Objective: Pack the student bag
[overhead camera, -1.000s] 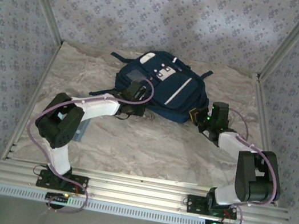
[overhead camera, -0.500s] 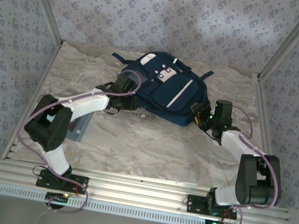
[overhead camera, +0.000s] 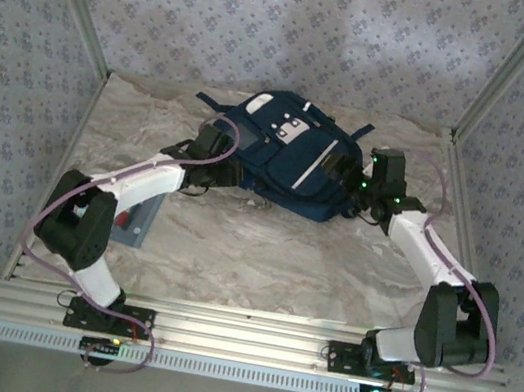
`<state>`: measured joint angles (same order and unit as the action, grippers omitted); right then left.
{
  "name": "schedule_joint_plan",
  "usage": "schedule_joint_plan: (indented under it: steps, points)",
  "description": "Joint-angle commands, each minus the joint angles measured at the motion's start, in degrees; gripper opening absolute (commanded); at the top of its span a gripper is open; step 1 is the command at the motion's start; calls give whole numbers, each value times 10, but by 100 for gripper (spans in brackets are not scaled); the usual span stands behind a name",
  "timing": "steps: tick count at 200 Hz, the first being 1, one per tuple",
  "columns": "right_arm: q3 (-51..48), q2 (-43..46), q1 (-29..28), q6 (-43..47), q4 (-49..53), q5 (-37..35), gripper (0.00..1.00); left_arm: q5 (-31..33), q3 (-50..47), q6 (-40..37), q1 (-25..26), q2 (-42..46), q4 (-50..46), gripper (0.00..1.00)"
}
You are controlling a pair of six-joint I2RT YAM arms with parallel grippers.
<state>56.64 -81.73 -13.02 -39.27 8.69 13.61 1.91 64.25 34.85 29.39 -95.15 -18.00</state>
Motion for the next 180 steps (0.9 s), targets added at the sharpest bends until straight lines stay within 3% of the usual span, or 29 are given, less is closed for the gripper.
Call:
schedule_joint_plan:
  steps: [1, 20, 42, 82, 121, 180]
  points:
    - [53, -54, -8, 90, 62, 16, 75, -17, 46, 1, 6, -21, 8, 67]
    - [79, -93, -20, 115, 71, 16, 40, -17, 56, 12, 6, -37, -3, 67]
    - [84, -128, -40, 127, 93, -5, 23, 6, 40, 42, 5, -37, 0, 68]
    - [22, -150, -97, 97, 94, -37, 22, 46, 21, 87, -22, -49, 25, 72]
    - [-20, -174, -167, 43, 61, -10, 22, 29, 45, 112, -59, -96, 63, 73]
    - [84, -267, -277, 15, 3, 74, 28, -30, 137, 122, -68, -194, 87, 73]
